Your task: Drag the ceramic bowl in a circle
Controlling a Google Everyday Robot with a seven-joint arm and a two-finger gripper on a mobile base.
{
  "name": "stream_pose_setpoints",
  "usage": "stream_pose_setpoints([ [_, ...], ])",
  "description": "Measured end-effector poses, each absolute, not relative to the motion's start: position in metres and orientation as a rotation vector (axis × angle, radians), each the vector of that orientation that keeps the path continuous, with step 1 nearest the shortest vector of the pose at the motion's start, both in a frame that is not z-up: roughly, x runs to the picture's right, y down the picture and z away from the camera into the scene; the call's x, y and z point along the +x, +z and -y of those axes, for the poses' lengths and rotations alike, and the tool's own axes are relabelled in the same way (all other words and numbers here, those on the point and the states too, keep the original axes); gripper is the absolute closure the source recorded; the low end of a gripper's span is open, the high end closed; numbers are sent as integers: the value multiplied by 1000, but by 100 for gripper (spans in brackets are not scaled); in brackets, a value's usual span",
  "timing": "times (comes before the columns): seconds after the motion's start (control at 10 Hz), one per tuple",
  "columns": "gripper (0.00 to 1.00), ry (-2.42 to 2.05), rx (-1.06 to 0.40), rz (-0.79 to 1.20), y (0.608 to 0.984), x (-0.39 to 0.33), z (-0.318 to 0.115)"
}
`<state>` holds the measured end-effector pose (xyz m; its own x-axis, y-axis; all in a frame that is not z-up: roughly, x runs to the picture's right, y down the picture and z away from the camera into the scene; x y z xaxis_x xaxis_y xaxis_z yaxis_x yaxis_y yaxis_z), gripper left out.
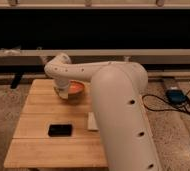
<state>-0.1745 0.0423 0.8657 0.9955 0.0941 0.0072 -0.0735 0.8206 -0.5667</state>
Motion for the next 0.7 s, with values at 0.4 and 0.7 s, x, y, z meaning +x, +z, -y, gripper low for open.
stream_pose_setpoints([
  [0.4, 100, 22, -644, 125, 831, -215, -76],
  [0.7, 100, -43, -705, 222, 783, -256, -126],
])
